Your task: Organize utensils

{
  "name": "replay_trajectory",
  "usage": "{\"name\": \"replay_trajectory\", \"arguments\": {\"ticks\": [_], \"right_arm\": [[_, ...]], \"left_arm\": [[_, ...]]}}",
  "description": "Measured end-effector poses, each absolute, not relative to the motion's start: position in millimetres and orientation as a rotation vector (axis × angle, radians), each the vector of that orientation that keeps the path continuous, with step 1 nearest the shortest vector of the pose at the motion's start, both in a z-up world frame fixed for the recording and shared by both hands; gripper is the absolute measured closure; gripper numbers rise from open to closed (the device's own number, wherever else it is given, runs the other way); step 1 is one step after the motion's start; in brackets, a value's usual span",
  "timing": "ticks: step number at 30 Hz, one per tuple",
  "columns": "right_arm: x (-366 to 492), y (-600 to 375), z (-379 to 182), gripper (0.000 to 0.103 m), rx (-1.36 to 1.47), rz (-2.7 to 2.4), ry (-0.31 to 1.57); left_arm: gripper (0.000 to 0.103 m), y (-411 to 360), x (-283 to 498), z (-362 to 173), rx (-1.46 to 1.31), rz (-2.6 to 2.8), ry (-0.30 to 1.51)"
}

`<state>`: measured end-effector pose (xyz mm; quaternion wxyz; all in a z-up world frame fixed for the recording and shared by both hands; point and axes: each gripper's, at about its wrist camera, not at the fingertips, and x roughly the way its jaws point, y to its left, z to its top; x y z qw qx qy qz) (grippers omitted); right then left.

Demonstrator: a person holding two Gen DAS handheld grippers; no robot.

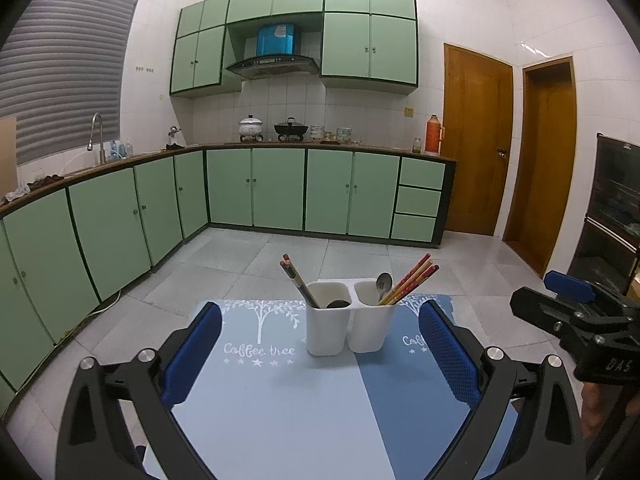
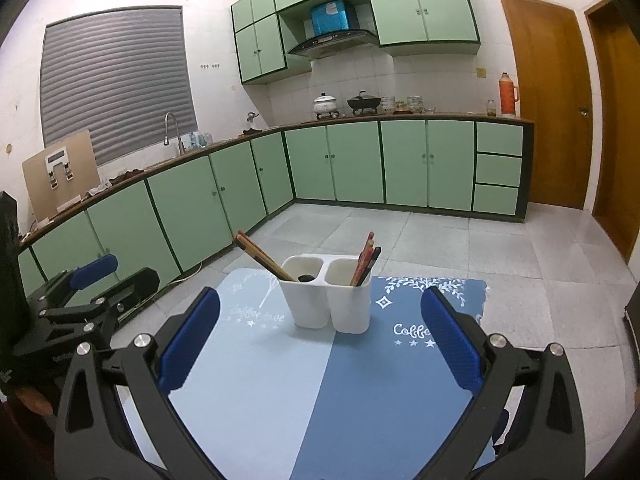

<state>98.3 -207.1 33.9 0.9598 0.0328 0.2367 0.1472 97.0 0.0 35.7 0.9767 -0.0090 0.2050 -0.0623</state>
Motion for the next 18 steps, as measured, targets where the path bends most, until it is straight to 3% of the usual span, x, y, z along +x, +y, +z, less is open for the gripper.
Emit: {"name": "replay_trajectory", "arguments": {"ticks": [18], "right_arm": [[100.2, -198.5, 30.4, 0.005, 0.058, 0.312, 0.491]], "left_arm": [[0.006, 4.9, 90.5, 31.6, -0.021, -0.116, 0.43]]}}
